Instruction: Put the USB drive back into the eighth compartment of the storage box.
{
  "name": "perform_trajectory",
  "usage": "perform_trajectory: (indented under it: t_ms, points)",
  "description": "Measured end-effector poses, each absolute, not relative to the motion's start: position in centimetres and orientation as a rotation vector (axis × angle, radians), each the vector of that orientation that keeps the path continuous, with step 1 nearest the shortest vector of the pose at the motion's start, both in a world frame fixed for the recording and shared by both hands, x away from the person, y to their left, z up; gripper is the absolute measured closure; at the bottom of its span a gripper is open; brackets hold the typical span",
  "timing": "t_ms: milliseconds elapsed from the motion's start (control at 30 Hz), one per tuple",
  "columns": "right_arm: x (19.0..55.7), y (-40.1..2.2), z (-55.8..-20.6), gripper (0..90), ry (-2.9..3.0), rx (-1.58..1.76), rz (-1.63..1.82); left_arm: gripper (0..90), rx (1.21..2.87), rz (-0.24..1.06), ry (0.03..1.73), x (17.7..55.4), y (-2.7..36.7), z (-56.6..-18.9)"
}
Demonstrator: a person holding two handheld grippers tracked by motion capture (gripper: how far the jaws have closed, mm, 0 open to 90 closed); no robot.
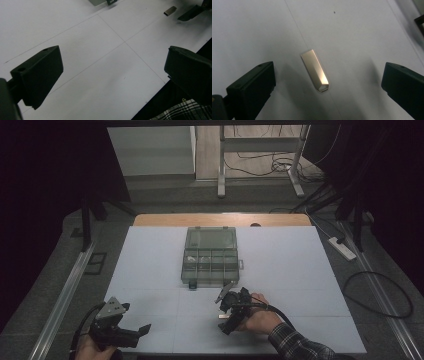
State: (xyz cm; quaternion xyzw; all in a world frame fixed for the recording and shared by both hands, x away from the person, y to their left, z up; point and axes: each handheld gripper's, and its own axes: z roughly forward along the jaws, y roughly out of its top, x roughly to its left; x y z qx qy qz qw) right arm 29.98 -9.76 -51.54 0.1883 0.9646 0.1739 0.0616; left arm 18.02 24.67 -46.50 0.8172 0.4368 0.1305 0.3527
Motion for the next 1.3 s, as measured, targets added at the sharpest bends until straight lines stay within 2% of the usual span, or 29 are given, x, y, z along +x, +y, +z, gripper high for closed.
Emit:
perform_trajectory:
  t_ms: [200, 333, 400, 533, 567, 600, 633, 667, 733, 1300]
  points:
    - [30.2, -9.8, -51.8, 0.2, 2.931, 0.586, 0.521, 2.2, 2.114, 0.337, 1.128, 18.0, 24.6, -46.5]
    - [30.2, -9.9, -51.6, 7.0, 2.947, 0.571, 0.532, 2.2, 2.114, 0.337, 1.128, 18.0, 24.6, -46.5]
    - [30.1, -10.0, -51.3, 16.8, 2.955, 0.544, 0.541, 2.2, 2.116, 0.338, 1.128, 18.0, 24.6, -46.5]
    - [30.0, -10.1, -50.7, 47.7, 2.959, 0.525, 0.553, 2.2, 2.118, 0.337, 1.128, 18.0, 24.6, -46.5]
    - [30.0, -10.1, -50.7, 47.7, 2.959, 0.525, 0.553, 2.2, 2.118, 0.337, 1.128, 18.0, 24.6, -46.5]
    - [30.1, -10.1, -50.5, 62.3, 2.96, 0.529, 0.559, 2.2, 2.12, 0.338, 1.127, 18.0, 24.6, -46.5]
    - [30.1, -10.1, -50.5, 62.3, 2.96, 0.529, 0.559, 2.2, 2.121, 0.339, 1.127, 18.0, 24.6, -46.5]
    - [30.1, -10.1, -50.5, 71.2, 2.961, 0.537, 0.559, 2.2, 2.121, 0.34, 1.127, 18.0, 24.6, -46.5]
    - [30.1, -10.0, -50.4, 78.3, 2.969, 0.528, 0.558, 2.2, 2.122, 0.34, 1.128, 18.0, 24.5, -46.5]
    - [29.9, -9.9, -50.1, 78.7, 2.947, 0.59, 0.592, 2.4, 2.096, 0.324, 1.133, 18.0, 24.9, -46.5]
